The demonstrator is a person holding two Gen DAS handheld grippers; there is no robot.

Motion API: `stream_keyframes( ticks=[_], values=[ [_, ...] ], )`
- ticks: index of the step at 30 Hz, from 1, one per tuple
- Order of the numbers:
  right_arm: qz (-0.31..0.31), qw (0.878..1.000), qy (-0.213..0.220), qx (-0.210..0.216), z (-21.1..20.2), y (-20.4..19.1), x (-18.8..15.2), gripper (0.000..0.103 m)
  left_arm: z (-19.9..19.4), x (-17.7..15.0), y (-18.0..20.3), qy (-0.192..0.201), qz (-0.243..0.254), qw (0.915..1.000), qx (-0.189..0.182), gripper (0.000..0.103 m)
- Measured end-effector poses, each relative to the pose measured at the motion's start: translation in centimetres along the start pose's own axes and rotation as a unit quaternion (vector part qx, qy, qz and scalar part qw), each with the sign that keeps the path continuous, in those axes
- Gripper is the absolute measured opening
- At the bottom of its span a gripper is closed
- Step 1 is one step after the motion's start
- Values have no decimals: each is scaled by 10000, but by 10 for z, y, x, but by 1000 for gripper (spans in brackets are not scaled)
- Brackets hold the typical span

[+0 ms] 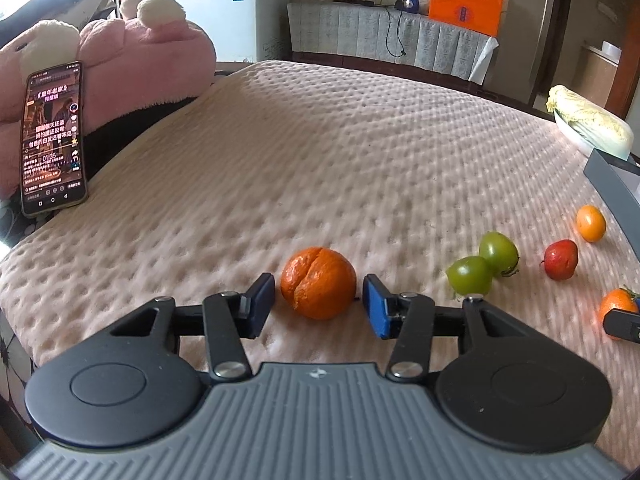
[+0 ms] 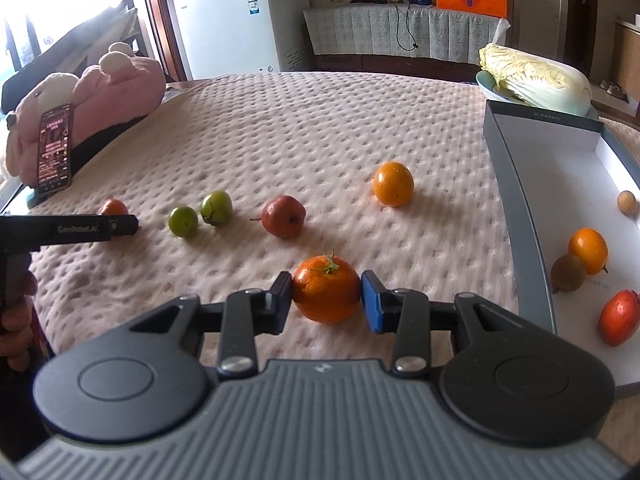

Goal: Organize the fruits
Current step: 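Grasp the stemmed orange with the right gripper while the left grasps a wrinkled orange, then carry both held oranges over the grey box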

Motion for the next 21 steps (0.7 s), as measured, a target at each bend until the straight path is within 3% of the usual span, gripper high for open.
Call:
stream_keyframes(
  ticks=[2,4,12,21],
  values=[
    [-12,10000,-10,-9,0,0,0,40,0,0,1,17,15,10000,11,55],
    [-19,10000,-16,-18,-1,-1,0,40,0,0,2,45,35,10000,4,45],
    [-34,10000,-25,-56,-1,-2,-1,41,-2,1,1,64,-21,10000,-68,42],
    [0,10000,75,-17,-5,-3,1,41,-21,6,0,352,-108,9992,-177,42]
  ],
)
Point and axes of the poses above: each gripper's, at about its wrist camera, not at the fingertips, and z roughly the way its jaws point, y to its right, x to its top, the point moved 2 cm from there along z, roughly the way its jaws point, and after that the axes turned 9 degrees about x, right-handed, at the moved point
